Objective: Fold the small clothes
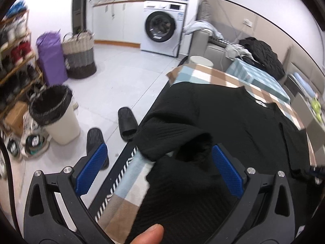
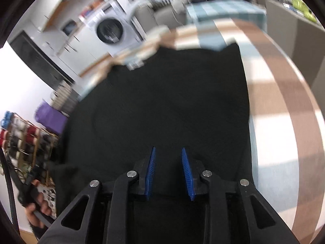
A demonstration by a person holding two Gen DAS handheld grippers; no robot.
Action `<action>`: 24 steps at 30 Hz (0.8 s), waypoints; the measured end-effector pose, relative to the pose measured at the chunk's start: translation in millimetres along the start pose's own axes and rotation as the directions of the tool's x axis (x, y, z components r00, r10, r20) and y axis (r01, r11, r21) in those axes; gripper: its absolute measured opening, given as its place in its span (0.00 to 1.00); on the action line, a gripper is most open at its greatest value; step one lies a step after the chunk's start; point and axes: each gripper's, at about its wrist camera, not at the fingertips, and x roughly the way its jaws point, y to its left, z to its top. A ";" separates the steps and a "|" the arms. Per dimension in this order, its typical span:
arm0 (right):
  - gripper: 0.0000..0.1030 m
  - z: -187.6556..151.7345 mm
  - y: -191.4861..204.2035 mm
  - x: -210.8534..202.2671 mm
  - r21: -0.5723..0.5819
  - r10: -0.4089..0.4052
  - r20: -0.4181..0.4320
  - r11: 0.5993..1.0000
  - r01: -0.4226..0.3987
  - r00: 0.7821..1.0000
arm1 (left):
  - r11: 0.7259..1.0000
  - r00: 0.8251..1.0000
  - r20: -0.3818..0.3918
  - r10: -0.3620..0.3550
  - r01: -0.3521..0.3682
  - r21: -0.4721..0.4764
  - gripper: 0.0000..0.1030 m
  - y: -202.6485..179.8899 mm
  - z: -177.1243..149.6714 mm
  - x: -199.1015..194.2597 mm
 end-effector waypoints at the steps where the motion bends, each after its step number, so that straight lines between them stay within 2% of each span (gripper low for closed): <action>1: 0.27 -0.3 0.0 -4.6 0.002 0.007 0.017 1.000 -0.007 1.000 | 1.000 1.000 -0.017 -0.003 0.003 -0.024 0.99 7.4 0.0 2.9; 5: 0.27 -1.8 2.8 -25.3 -0.002 0.023 0.079 1.000 -0.023 0.997 | 0.990 0.999 -0.046 -0.029 0.023 -0.139 0.99 34.4 0.4 6.4; 7: 0.27 -3.0 4.9 -34.6 -0.005 0.029 0.098 1.000 -0.029 0.995 | 0.973 0.996 -0.056 -0.068 0.054 -0.223 0.98 49.0 1.7 7.1; 9: 0.29 -4.8 6.8 -42.7 0.000 0.033 0.109 0.999 -0.033 0.993 | 0.960 0.992 -0.068 -0.109 0.087 -0.267 0.91 58.5 3.0 7.7; 11: 0.29 -4.3 8.1 -48.1 0.009 0.035 0.117 0.999 -0.036 0.993 | 0.956 0.986 -0.088 -0.143 0.115 -0.270 0.78 60.2 4.4 8.5; 14: 0.29 -7.0 7.8 -53.3 0.015 0.039 0.126 0.999 -0.041 0.991 | 0.943 0.967 -0.105 -0.232 0.197 -0.270 0.70 45.3 6.5 7.3; 17: 0.30 -7.4 11.6 -54.2 0.018 0.047 0.134 0.999 -0.050 0.990 | 0.916 0.941 -0.080 -0.329 0.297 -0.271 0.64 28.7 9.1 1.2; 19: 0.30 -7.2 12.6 -52.3 0.017 0.051 0.136 0.998 -0.054 0.989 | 0.906 0.926 -0.102 -0.364 0.326 -0.271 0.64 13.6 11.6 5.5; 22: 0.31 -7.5 10.4 -51.4 0.025 0.051 0.141 0.998 -0.055 0.989 | 0.868 0.877 -0.175 -0.447 0.378 -0.323 0.64 -3.9 11.1 26.4; 24: 0.31 -8.3 7.2 -50.4 0.036 0.051 0.140 0.998 -0.056 0.989 | 0.854 0.866 -0.201 -0.459 0.367 -0.369 0.64 -7.5 8.3 37.7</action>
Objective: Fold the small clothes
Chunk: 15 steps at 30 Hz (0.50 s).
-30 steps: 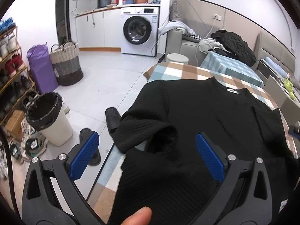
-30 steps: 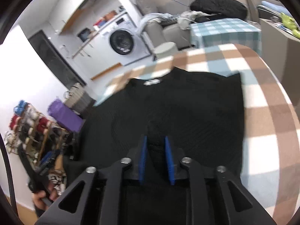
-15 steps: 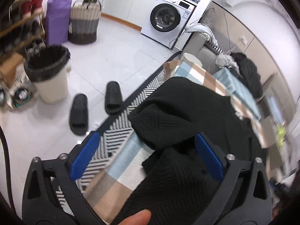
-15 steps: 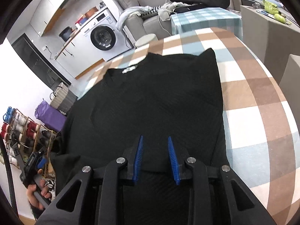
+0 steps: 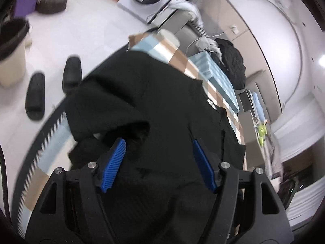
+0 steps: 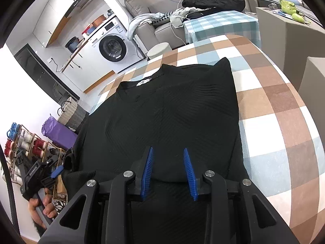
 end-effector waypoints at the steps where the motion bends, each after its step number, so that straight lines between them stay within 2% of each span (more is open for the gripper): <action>1: 0.31 -0.1 -1.3 -0.1 0.002 -0.001 -0.001 1.000 0.001 1.000 | 1.000 1.000 -0.004 0.005 -0.005 -0.017 0.66 2.5 1.1 3.9; 4: 0.31 -0.3 -5.4 -2.0 0.016 -0.006 0.003 1.000 0.006 1.000 | 0.997 1.000 -0.005 0.030 -0.031 -0.077 0.66 11.9 6.1 12.2; 11: 0.31 2.0 -9.8 -3.4 0.029 -0.010 0.014 1.000 0.010 1.000 | 0.975 0.994 0.055 0.095 -0.082 -0.205 0.68 36.5 16.2 8.9; 15: 0.31 2.1 -9.0 -1.7 0.029 -0.006 0.007 1.000 0.006 1.000 | 0.955 0.982 0.100 0.162 -0.130 -0.268 0.68 54.3 19.8 5.1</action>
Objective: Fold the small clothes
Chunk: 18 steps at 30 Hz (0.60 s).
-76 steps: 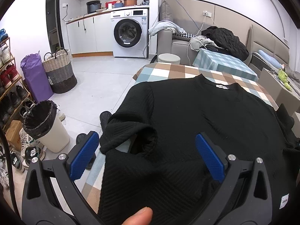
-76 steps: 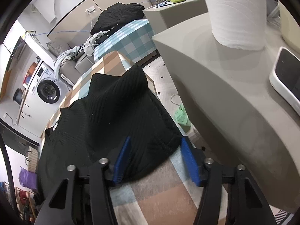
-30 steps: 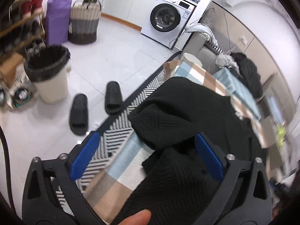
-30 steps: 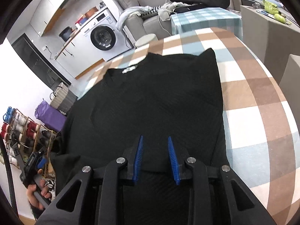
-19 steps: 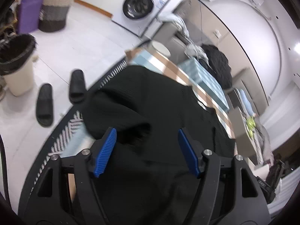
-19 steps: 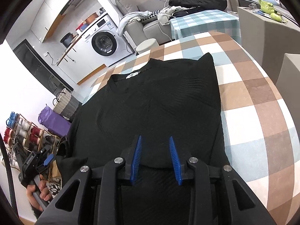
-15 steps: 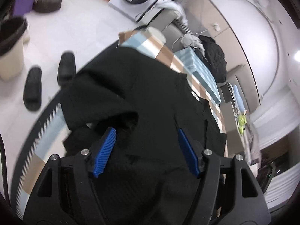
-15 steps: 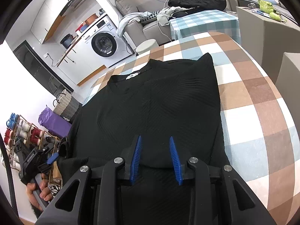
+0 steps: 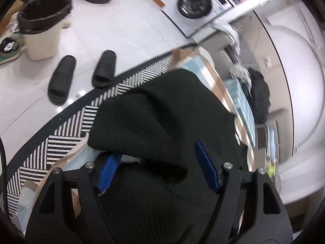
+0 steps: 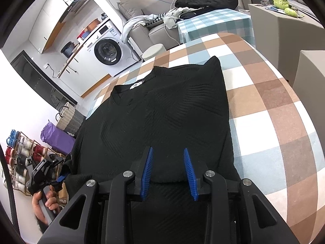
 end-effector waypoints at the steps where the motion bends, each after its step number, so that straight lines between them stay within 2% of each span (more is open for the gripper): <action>1: 0.31 -0.4 0.1 0.1 0.002 0.000 0.000 1.000 0.000 1.000 | 1.000 1.000 0.011 -0.004 0.004 -0.017 0.63 4.8 2.2 -0.9; 2: 0.32 -0.8 0.2 0.2 0.003 0.000 -0.001 1.000 0.000 1.000 | 0.999 1.000 0.023 -0.011 0.012 -0.031 0.49 7.9 3.6 0.3; 3: 0.32 -1.0 0.3 0.2 0.005 0.000 -0.002 1.000 0.000 1.000 | 0.999 1.000 0.028 -0.007 0.008 -0.033 0.39 14.0 6.4 -3.6; 4: 0.32 -1.3 0.3 0.1 0.006 -0.001 -0.002 1.000 0.001 1.000 | 1.000 0.999 0.037 0.004 -0.003 -0.026 0.21 14.0 7.3 -3.2; 5: 0.32 -1.4 0.1 0.1 0.005 -0.001 -0.002 1.000 0.001 1.000 | 1.000 0.999 0.052 0.009 -0.009 -0.013 0.09 13.6 8.9 -3.9; 6: 0.32 -1.6 -0.1 -0.2 0.007 -0.002 -0.002 1.000 0.002 1.000 | 1.000 0.997 0.070 0.017 -0.017 0.005 0.05 15.6 10.5 -10.7; 7: 0.31 -1.7 -0.8 -0.8 0.010 -0.003 0.001 1.000 0.003 1.000 | 0.999 0.995 0.093 0.026 -0.029 0.030 0.02 11.6 11.0 -13.3; 10: 0.32 -2.3 -3.1 -3.4 0.022 -0.005 0.008 1.000 0.005 1.000 | 0.990 0.985 0.171 0.020 -0.043 0.134 0.02 -11.0 13.5 -27.7; 13: 0.31 -2.7 -4.6 -5.9 0.024 -0.009 0.011 1.000 0.009 1.000 | 0.956 0.972 0.230 -0.043 -0.026 0.291 0.02 -57.7 5.3 -42.8; 14: 0.32 -2.8 -4.9 -6.6 0.025 -0.009 0.012 1.000 0.009 1.000 | 0.939 0.969 0.236 -0.070 -0.016 0.345 0.02 -74.5 -0.4 -45.6; 16: 0.31 -3.0 -5.3 -8.6 0.024 -0.009 0.013 1.000 0.009 1.000 | 0.871 0.967 0.216 -0.138 0.015 0.490 0.02 -117.0 -23.3 -45.5; 17: 0.31 -3.0 -5.3 -9.8 0.023 -0.011 0.015 1.000 0.010 1.000 | 0.826 0.969 0.173 -0.176 0.050 0.561 0.02 -137.2 -39.9 -41.0; 18: 0.31 -2.8 -5.8 -11.2 0.023 -0.013 0.016 1.000 0.012 1.000 | 0.796 0.971 0.119 -0.208 0.098 0.598 0.04 -150.0 -50.4 -35.4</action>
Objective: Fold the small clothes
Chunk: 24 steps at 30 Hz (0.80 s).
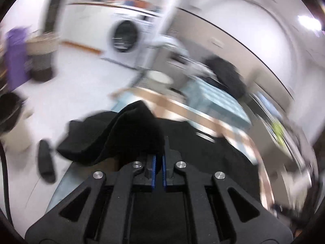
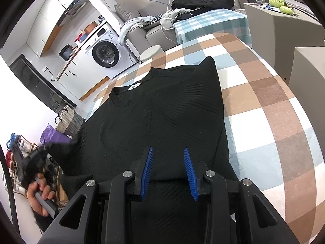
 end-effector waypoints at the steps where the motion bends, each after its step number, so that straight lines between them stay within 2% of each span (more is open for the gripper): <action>1: 0.31 -0.2 -0.5 -0.8 0.002 -0.001 0.001 1.000 0.001 1.000 | 0.997 0.996 -0.058 -0.065 0.067 0.034 0.08 -14.2 -5.0 10.3; 2: 0.31 -0.2 -1.6 -2.0 0.005 -0.001 0.003 1.000 0.001 1.000 | 0.992 0.987 -0.123 -0.107 0.114 0.055 0.16 -25.0 -11.6 20.3; 3: 0.32 -0.4 -2.9 -3.1 0.008 -0.005 0.004 1.000 0.005 1.000 | 0.985 0.971 -0.197 -0.138 0.155 0.072 0.20 -33.2 -21.8 30.5; 4: 0.32 -1.0 -4.1 -3.7 0.010 -0.011 0.003 1.000 0.011 1.000 | 0.983 0.961 -0.236 -0.141 0.163 0.078 0.25 -35.0 -31.1 36.0; 7: 0.32 -2.0 -7.7 -5.2 0.015 -0.017 0.001 1.000 0.017 1.000 | 0.988 0.960 -0.255 -0.116 0.137 0.064 0.29 -24.8 -45.3 36.9; 8: 0.32 -2.1 -9.0 -5.5 0.018 -0.019 0.002 1.000 0.019 1.000 | 0.990 0.959 -0.260 -0.116 0.133 0.045 0.33 -17.3 -46.7 35.4; 10: 0.32 -1.8 -10.7 -5.6 0.022 -0.019 0.006 1.000 0.019 1.000 | 0.993 0.961 -0.252 -0.112 0.114 -0.005 0.42 -0.3 -45.4 31.5; 12: 0.32 -1.2 -11.2 -4.9 0.025 -0.016 0.006 1.000 0.016 1.000 | 0.996 0.971 -0.226 -0.076 0.066 -0.052 0.48 19.5 -43.4 26.6; 15: 0.32 -0.9 -10.6 -3.7 0.025 -0.007 0.005 1.000 0.007 1.000 | 0.990 0.975 -0.207 -0.077 0.051 -0.129 0.52 45.6 -39.4 15.5; 17: 0.32 -2.0 -11.2 -3.5 0.028 -0.005 0.005 1.000 0.005 1.000 | 0.988 0.976 -0.200 -0.089 0.061 -0.144 0.53 59.9 -38.6 7.6; 19: 0.33 -2.9 -12.7 -3.3 0.034 -0.006 0.003 0.999 0.006 1.000 | 0.989 0.983 -0.170 -0.068 0.044 -0.144 0.54 75.2 -38.8 -6.4; 22: 0.34 -3.8 -14.7 -2.8 0.041 -0.010 0.002 0.999 0.010 1.000 | 0.978 0.990 -0.135 -0.038 0.009 -0.209 0.58 98.2 -35.8 -22.0; 24: 0.34 -3.4 -14.7 -3.1 0.043 -0.009 0.004 0.999 0.008 1.000 | 0.971 0.991 -0.135 0.008 -0.040 -0.237 0.58 115.0 -32.9 -20.9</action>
